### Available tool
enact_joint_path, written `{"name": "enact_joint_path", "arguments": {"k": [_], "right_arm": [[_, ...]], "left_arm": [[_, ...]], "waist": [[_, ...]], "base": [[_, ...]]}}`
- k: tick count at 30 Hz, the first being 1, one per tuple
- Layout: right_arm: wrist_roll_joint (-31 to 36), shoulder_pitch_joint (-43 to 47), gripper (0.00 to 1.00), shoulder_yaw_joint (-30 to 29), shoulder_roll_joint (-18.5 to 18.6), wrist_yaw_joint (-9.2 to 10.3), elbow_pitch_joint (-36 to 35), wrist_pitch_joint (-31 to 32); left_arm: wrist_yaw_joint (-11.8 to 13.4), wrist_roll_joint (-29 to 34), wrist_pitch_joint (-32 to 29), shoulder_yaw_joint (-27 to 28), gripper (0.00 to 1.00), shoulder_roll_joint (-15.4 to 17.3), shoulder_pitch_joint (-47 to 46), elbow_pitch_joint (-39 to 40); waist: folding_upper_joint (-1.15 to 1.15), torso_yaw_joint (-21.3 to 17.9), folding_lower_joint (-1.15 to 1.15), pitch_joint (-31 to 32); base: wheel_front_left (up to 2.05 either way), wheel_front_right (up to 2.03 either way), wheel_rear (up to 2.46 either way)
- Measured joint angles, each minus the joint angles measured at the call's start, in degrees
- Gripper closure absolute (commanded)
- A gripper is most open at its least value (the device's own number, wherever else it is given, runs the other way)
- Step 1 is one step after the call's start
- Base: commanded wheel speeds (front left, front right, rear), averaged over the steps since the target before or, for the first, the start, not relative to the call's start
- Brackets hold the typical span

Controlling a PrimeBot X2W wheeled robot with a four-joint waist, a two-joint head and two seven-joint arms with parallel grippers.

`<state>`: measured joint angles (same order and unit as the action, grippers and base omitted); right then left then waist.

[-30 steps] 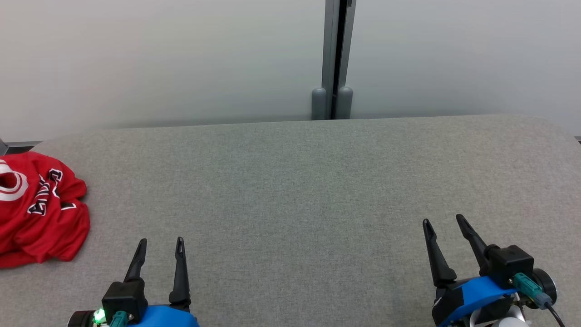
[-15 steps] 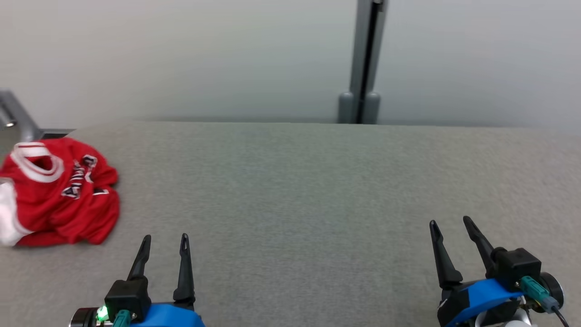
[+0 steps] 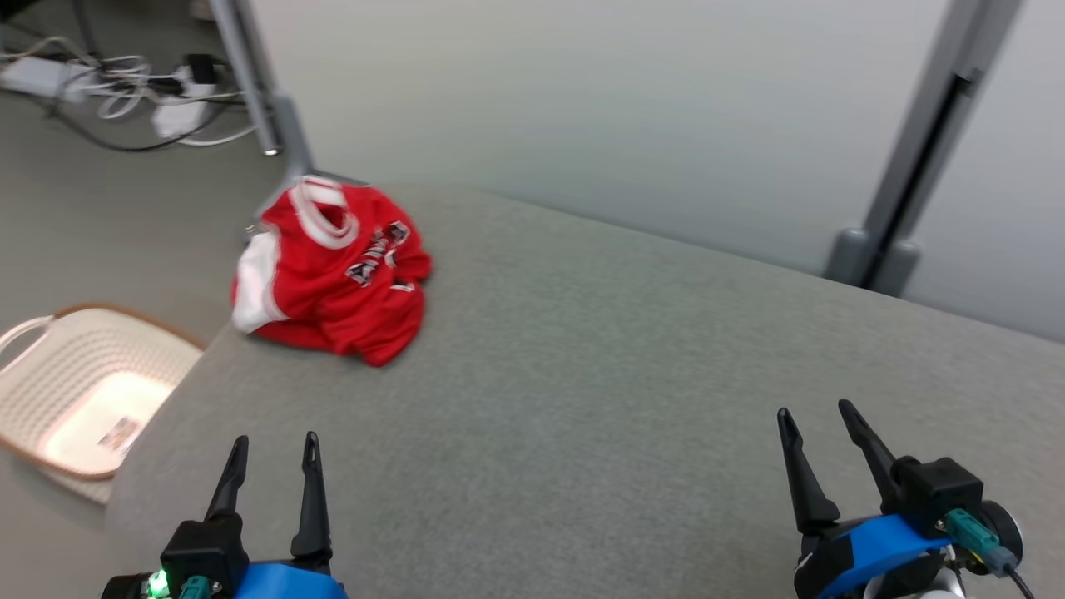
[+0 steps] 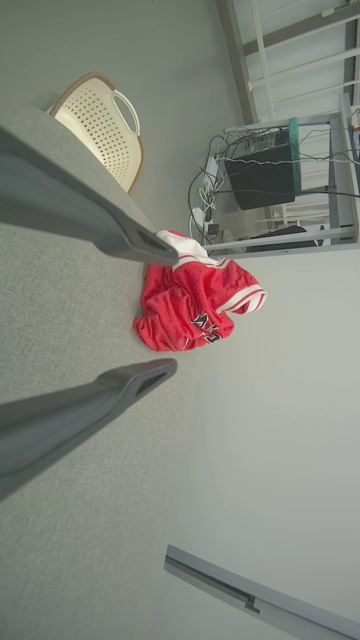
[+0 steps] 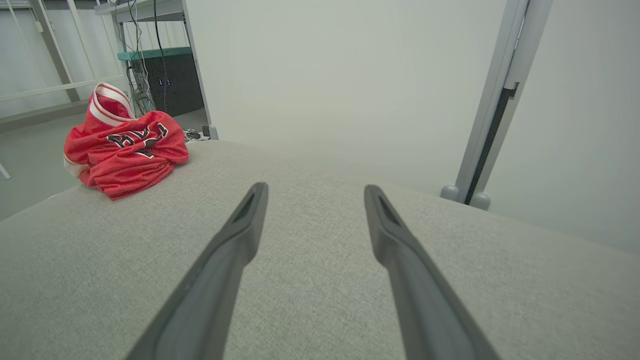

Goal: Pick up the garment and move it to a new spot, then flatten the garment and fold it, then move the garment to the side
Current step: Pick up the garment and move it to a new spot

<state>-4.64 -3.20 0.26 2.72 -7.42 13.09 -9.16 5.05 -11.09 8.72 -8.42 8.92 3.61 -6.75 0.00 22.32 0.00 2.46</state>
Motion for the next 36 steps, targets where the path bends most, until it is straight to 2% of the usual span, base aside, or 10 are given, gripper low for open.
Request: {"name": "enact_joint_path", "arguments": {"k": [4, 8, 17, 23, 26, 29, 34, 36], "right_arm": [[-0.34, 0.01, 0.0, 0.75, 0.01, -0.01, 0.3, -0.26], [-0.45, -0.68, 0.0, 2.98, -0.04, -0.05, 0.59, 0.04], [-0.2, -2.57, 0.0, 4.27, -0.01, -0.05, 1.57, 0.15], [-0.38, -2.26, 0.0, 3.11, 0.0, -0.05, 1.8, -0.34], [-0.3, -1.82, 0.0, 2.14, -0.01, -0.05, 1.29, -0.35], [0.4, -1.84, 0.0, 1.55, -0.02, -0.05, -0.04, -0.1], [2.11, -2.83, 0.0, 1.33, -0.01, -0.05, -2.76, 1.13], [2.59, -3.72, 0.0, 1.59, -0.01, -0.05, -3.81, 1.64]], "left_arm": [[0.22, -0.09, -0.09, 0.24, 0.0, 0.49, 1.05, 0.73], [1.57, -0.89, 0.36, 1.85, 0.0, 0.9, 2.81, 2.08], [2.49, -1.58, 0.94, 2.42, 0.0, 0.98, 4.31, 3.69], [3.22, -3.6, -0.37, 3.72, 0.0, 0.45, 3.11, 4.64], [2.42, -5.83, -2.65, 5.0, 0.0, 1.25, -0.53, 5.36], [0.93, -7.86, -6.67, 6.88, 0.0, 4.11, -6.39, 5.0], [-2.6, -14.6, -11.94, 10.4, 0.0, 7.14, -17.78, 0.81], [-4.05, -15.68, -14.24, 11.4, 0.0, 9.55, -21.42, -2.67]], "waist": [[0.0, 4.69, 0.0, -0.09], [0.0, 6.67, 0.01, -1.86], [0.0, 7.68, 0.01, -3.33], [0.0, 7.39, 0.0, -3.21], [0.0, 7.24, 0.0, -3.63], [0.0, 6.36, -0.01, -5.22], [0.0, 3.15, 0.01, -9.81], [0.0, 1.36, 0.01, -12.05]], "base": [[0.0, 0.0, 0.0], [0.0, 0.0, 0.0], [0.0, 0.0, 0.0], [0.0, 0.0, 0.0], [0.0, 0.0, 0.0], [0.0, 0.0, 0.0], [0.0, 0.0, 0.0], [0.0, 0.0, 0.0]]}}
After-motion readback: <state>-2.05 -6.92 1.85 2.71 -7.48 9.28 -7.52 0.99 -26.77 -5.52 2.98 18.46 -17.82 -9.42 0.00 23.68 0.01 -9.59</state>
